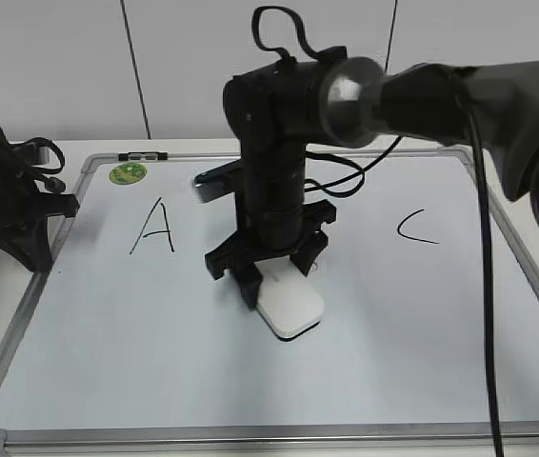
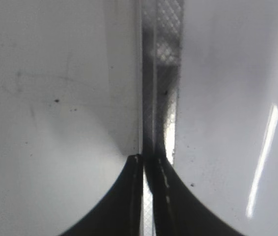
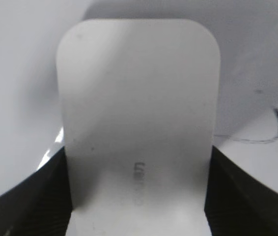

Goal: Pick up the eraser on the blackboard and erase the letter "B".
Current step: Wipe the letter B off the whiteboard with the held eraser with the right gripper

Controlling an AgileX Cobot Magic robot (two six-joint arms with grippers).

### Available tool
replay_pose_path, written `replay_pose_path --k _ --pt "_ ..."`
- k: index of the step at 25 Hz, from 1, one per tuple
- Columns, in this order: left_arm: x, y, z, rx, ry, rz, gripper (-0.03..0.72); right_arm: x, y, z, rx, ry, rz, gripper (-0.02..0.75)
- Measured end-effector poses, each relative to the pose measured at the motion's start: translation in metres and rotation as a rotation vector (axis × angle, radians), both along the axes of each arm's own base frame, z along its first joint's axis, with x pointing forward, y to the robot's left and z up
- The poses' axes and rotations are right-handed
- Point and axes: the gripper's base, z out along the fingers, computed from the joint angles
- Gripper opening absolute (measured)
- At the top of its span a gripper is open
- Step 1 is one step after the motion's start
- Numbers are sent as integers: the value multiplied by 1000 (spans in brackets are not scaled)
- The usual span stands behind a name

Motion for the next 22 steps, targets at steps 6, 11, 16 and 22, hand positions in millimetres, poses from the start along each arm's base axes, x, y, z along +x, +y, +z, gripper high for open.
replay_pose_path --k 6,11,16,22 --pt "0 0 0 -1 0 1 20 -20 24 -1 0 2 62 525" --pt "0 0 0 -1 0 1 20 -16 20 -1 -28 -22 13 524" --pt "0 0 0 -1 0 1 20 -4 6 0 -22 -19 -44 524" --pt "0 0 0 2 0 -1 20 17 -22 0 -23 -18 -123 524"
